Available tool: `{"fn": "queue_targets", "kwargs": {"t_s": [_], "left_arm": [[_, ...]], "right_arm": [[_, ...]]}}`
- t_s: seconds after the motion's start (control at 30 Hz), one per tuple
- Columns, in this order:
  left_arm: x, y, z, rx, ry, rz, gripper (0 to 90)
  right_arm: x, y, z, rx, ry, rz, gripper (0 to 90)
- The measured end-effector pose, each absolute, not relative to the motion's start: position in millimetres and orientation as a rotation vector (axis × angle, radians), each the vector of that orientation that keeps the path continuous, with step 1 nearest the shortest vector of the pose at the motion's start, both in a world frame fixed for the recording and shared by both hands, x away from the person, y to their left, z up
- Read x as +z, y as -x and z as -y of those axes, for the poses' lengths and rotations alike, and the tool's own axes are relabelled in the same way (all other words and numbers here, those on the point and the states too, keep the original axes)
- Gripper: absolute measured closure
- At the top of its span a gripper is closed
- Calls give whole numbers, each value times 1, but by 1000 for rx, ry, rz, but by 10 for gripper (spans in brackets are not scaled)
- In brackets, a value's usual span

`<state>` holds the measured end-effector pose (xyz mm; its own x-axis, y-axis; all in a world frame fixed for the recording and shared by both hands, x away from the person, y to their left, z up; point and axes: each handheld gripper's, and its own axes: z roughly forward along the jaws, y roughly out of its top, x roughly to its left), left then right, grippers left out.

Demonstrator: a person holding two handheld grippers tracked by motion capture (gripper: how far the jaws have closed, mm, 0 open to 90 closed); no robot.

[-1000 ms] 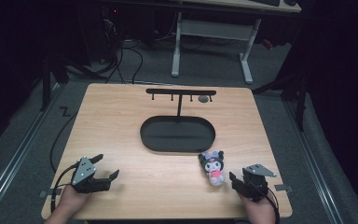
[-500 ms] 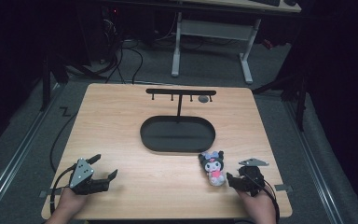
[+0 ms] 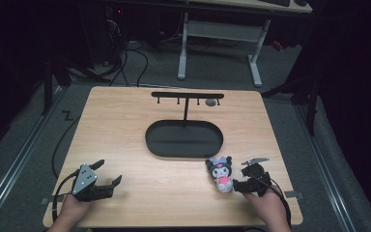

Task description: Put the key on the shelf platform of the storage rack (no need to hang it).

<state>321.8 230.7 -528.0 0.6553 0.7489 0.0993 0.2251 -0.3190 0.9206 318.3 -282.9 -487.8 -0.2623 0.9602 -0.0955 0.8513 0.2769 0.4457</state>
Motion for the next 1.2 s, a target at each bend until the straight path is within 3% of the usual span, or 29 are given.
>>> {"fn": "queue_targets", "kwargs": {"t_s": [1.2], "left_arm": [[-528, -325, -229, 624, -1888, -758, 154]], "right_arm": [[-455, -327, 268, 179, -1651, -2332, 236]]}}
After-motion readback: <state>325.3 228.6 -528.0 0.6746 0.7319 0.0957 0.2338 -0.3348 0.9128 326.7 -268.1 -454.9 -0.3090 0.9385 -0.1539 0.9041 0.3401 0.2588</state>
